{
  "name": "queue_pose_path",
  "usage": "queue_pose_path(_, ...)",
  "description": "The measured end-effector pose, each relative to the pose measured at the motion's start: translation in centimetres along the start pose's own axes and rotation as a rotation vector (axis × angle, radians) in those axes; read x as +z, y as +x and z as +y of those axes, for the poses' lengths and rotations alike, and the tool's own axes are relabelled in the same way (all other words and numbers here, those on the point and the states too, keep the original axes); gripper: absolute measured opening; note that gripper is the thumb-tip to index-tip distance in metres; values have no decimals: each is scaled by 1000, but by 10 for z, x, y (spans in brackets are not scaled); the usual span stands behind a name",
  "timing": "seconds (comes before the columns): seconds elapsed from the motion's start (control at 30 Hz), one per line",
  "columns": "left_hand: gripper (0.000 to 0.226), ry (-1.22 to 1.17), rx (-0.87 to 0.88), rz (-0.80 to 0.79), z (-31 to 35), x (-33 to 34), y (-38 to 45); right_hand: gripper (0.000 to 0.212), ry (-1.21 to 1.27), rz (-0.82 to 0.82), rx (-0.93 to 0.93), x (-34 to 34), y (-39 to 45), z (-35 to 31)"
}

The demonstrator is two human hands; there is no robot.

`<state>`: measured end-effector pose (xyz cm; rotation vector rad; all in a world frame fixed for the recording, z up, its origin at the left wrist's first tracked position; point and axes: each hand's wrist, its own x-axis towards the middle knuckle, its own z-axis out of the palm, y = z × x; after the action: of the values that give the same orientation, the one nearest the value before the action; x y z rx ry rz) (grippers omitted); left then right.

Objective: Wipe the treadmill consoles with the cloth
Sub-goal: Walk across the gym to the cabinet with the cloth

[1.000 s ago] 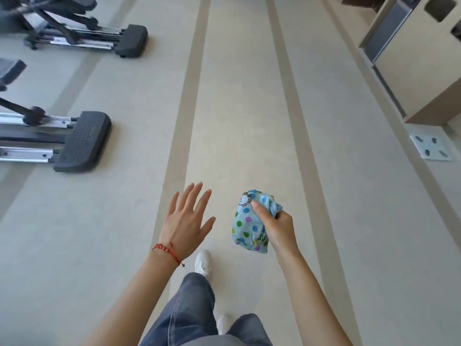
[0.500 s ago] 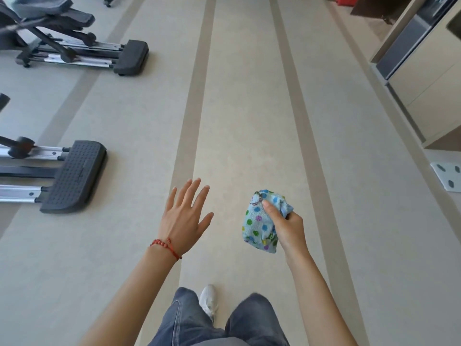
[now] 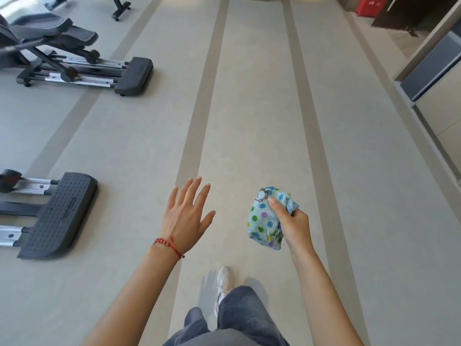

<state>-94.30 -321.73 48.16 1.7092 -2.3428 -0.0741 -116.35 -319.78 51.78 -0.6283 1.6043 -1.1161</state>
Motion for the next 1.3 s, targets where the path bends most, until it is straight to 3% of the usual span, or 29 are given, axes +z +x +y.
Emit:
queue_pose_path(0.4,61,5,36,-20,-23,26,236,13,33,31,23,31,200,-111)
queue_pose_path(0.8,64,-24,116,-19,-73,60,523,15,67,93,-8,91,441,-242)
queue_pose_path(1.3,68,-47,125,-84,-73,120,811,10,59,113,-20,102,704,-362)
